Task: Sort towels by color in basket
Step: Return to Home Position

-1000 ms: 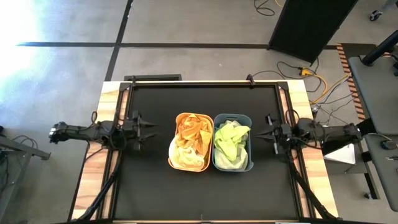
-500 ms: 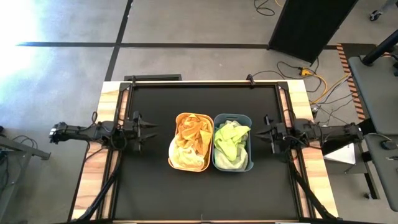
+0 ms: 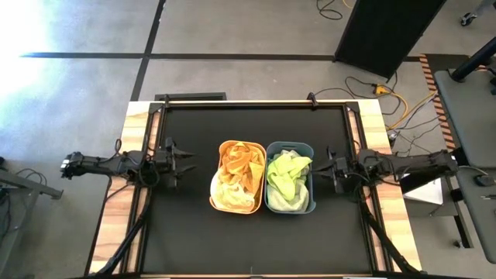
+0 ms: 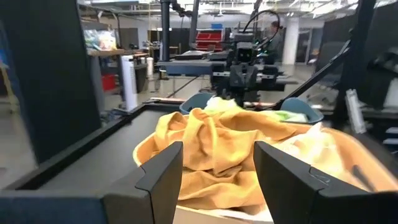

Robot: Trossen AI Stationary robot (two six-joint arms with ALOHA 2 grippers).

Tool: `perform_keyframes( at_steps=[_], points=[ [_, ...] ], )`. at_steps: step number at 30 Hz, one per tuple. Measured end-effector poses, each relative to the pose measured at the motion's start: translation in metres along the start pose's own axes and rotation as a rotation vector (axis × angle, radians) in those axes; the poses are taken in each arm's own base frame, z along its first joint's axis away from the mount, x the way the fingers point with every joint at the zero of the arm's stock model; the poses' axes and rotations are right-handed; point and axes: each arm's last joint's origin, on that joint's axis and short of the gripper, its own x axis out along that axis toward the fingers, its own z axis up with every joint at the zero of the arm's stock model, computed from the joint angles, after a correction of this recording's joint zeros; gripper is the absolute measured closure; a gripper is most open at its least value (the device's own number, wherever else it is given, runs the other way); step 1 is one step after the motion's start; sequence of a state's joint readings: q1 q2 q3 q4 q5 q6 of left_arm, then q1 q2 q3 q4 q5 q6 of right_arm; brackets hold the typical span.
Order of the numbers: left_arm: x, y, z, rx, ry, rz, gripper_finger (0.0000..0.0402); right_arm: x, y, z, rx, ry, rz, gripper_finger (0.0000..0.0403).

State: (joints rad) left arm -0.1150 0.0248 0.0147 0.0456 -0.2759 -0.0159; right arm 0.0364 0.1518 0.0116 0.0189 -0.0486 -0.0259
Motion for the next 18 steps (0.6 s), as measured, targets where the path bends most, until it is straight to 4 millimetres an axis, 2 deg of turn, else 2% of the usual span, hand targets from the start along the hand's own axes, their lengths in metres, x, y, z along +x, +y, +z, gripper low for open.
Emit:
perform_keyframes(
  at_steps=[7, 18],
  points=[
    [0.0005, 0.0002, 0.0, 0.033, 0.001, 0.013, 0.0219, 0.0023, 0.0, -0.0033, -0.055, 0.039, 0.002, 0.039],
    [0.0013, 0.0001, -0.0006, 0.033, 0.009, 0.014, 0.0219, 0.0026, 0.0, -0.0039, 0.094, 0.045, 0.0, 0.039]
  ],
)
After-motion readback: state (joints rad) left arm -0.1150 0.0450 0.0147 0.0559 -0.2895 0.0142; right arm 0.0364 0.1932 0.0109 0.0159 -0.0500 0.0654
